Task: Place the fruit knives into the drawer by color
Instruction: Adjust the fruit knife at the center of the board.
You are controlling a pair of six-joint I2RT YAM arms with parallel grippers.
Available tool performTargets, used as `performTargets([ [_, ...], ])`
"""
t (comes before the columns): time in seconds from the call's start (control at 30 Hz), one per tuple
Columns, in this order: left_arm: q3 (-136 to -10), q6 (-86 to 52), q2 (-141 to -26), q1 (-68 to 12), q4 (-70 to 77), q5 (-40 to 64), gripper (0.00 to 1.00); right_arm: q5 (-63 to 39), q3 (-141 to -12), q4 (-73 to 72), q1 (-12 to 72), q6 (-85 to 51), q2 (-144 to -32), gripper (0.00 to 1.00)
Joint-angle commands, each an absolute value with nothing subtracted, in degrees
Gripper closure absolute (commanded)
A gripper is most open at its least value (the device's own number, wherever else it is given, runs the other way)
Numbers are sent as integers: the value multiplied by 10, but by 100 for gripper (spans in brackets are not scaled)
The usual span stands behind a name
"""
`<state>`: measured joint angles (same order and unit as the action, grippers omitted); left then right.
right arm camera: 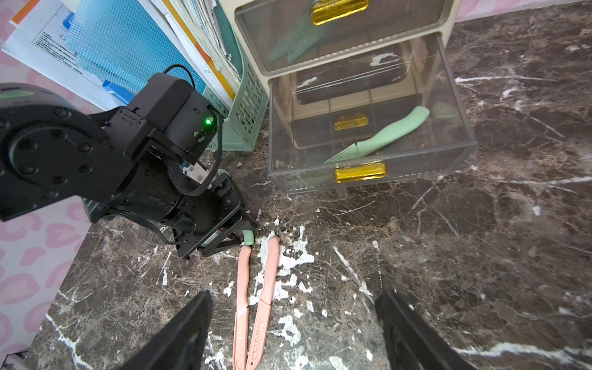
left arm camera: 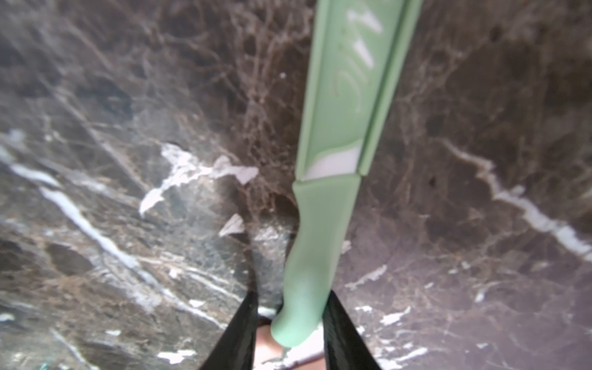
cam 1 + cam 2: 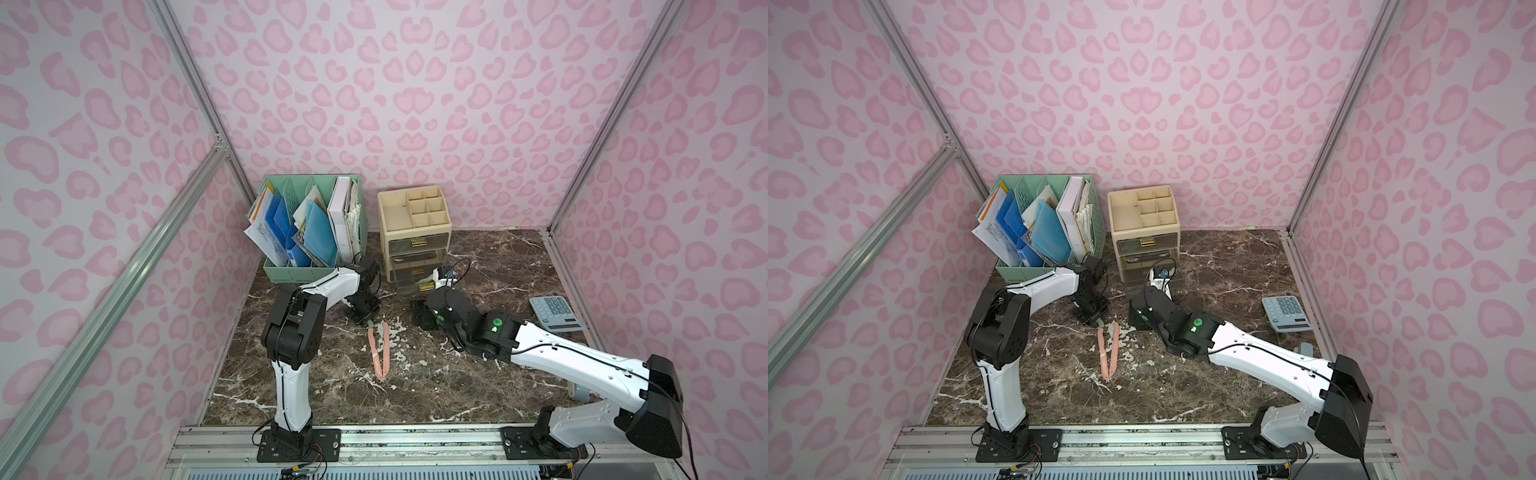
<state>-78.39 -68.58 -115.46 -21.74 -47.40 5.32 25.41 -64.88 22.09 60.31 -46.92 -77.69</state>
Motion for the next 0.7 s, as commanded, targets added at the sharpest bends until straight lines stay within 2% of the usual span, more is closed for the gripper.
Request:
performTargets([
  [0.0, -760, -634, -1163, -224, -507, 14, 63, 263, -649, 220, 605, -473, -778, 16],
  [0.67, -691, -575, -1106, -232, -491, -25, 67, 248, -656, 214, 607, -461, -793, 16],
])
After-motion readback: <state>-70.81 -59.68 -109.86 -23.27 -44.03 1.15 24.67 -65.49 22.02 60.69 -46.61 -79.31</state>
